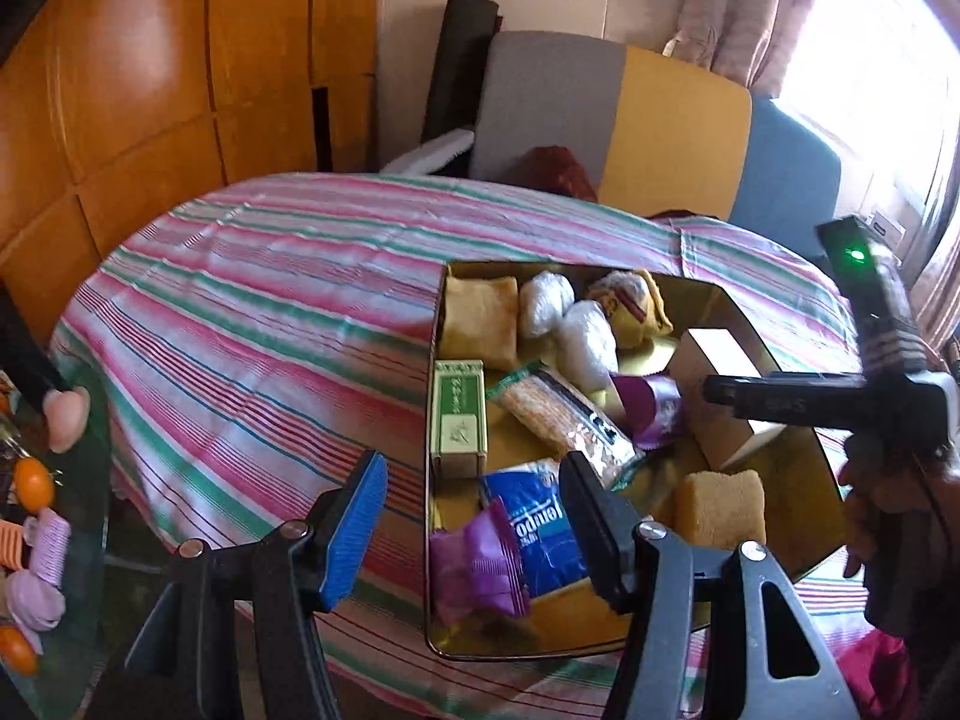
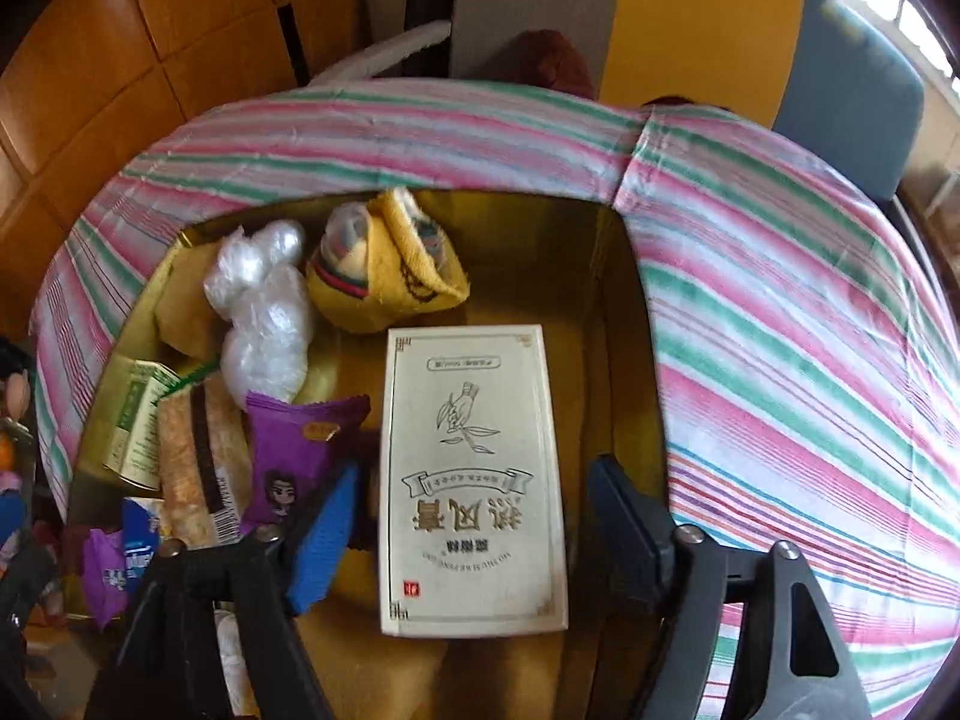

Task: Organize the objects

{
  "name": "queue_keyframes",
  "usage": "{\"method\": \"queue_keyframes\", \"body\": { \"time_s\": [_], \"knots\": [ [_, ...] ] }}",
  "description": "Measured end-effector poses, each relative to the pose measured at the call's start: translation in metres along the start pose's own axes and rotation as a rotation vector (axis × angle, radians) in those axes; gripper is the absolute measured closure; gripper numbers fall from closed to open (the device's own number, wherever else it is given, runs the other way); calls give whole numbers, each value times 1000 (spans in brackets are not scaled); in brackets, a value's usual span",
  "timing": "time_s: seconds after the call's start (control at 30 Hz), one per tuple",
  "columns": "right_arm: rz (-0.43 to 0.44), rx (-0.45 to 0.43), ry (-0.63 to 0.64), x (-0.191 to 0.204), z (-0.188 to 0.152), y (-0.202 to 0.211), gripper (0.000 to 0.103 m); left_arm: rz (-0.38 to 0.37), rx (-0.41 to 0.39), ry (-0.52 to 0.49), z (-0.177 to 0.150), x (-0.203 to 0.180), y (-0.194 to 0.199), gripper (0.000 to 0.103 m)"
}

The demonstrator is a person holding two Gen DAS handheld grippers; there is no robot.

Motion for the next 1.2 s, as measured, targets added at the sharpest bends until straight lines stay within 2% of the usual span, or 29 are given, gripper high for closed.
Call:
{"method": "queue_keyframes", "body": {
  "time_s": [0.17, 0.3, 0.4, 0.5, 0.6, 0.7, 0.83, 1.03, 1.2],
  "knots": [
    [-5, -122, -41, -7, -8, 34, 23, 51, -80, -11, 11, -2, 19, 42],
    [-7, -212, -60, -8, -25, 62, 19, 19, -130, -2, 17, -6, 36, 39],
    [-20, -280, -64, -5, -40, 83, 19, 40, -155, 11, 18, -11, 45, 33],
    [-39, -324, -62, 0, -56, 94, 17, 48, -170, -10, 16, -20, 52, 33],
    [-46, -356, -72, 1, -71, 99, 17, 110, -170, -27, 10, -23, 52, 33],
    [-72, -381, -86, 3, -83, 101, 17, 89, -130, -29, 3, -27, 44, 33],
    [-129, -399, -79, 5, -93, 103, 17, 87, -122, -17, -6, -29, 42, 33],
    [-119, -420, -74, 8, -95, 109, 17, 62, -117, 2, -12, -30, 42, 36],
    [-114, -425, -58, 15, -95, 111, 17, 54, -105, 25, -13, -25, 39, 43]
  ]
}}
Point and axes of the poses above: each gripper's, at about its wrist camera, not at the fingertips, and y roughly against the way its jaws point, x to its left, z to its top, the point moved 8 cm from there along -y, roughly the way its jaws point, and after that the axes turned 6 degrees about x, right-handed, at the moved point
